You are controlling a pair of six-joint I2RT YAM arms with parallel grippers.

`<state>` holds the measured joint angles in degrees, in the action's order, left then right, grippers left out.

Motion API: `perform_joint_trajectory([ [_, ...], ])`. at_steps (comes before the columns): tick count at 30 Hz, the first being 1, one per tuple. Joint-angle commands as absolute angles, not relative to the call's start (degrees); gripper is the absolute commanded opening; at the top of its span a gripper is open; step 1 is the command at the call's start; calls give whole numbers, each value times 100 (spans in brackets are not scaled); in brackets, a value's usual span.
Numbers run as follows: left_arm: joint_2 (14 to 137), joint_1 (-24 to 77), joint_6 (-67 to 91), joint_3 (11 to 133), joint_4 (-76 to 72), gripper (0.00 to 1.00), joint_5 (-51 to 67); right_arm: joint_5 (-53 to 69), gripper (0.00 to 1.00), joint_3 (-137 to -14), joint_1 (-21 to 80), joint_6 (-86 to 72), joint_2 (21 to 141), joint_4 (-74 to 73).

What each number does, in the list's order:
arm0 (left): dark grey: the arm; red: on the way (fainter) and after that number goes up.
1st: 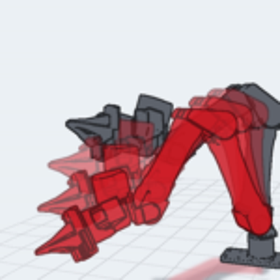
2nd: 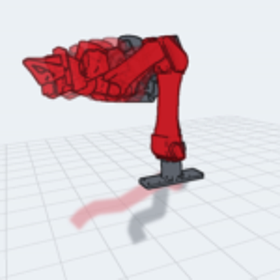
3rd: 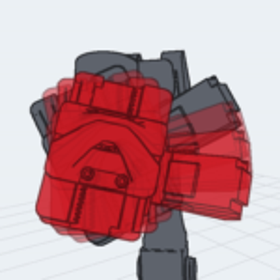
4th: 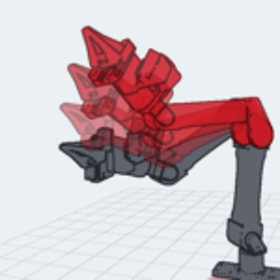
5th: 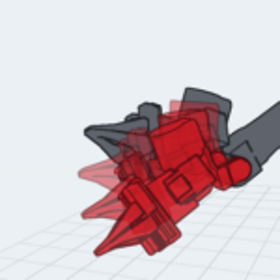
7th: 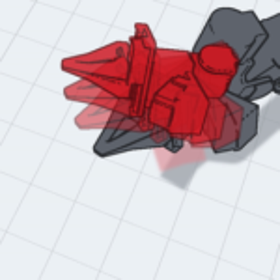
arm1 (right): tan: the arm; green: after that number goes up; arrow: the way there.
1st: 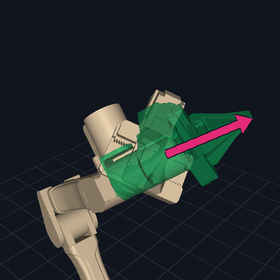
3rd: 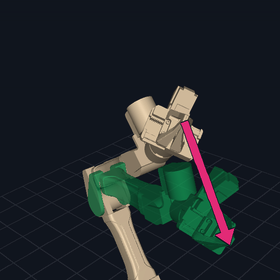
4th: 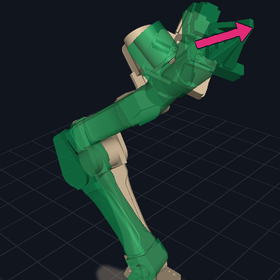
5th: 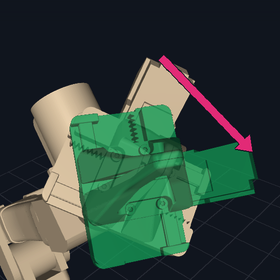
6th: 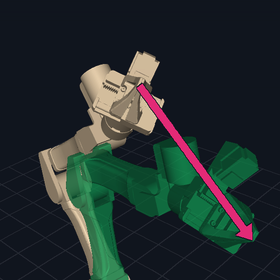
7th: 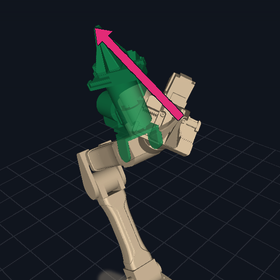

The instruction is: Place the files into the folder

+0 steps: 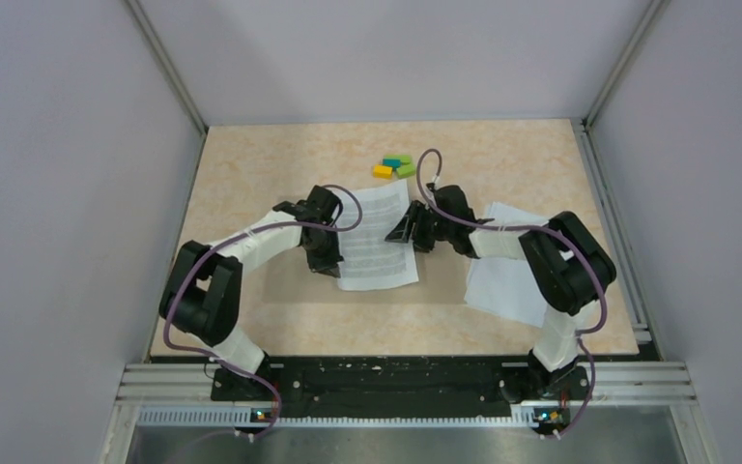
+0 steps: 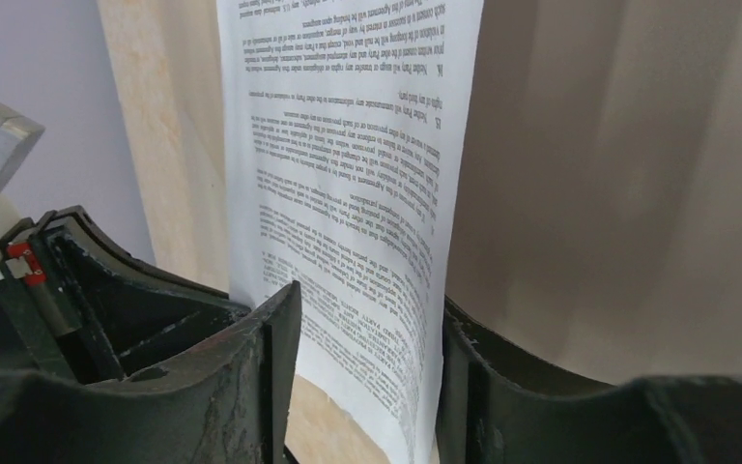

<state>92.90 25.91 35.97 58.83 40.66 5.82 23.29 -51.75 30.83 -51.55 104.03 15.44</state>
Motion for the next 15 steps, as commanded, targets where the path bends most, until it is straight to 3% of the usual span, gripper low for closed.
perform_joint_trajectory([
  [1,9017,2610,3505,6029,3985,0,839,2413,45,-5274,3207,-4901,10521,1722],
  [6,8917,2599,3547,6063,3956,0,1012,2355,16,-5235,3230,-4825,10509,1691],
  [9,8771,2561,3642,6099,4007,12,844,2023,1,-5228,3294,-4641,10271,1467],
  [15,8282,2243,3985,5929,3951,46,444,1478,0,-4963,3596,-4149,9558,1769],
])
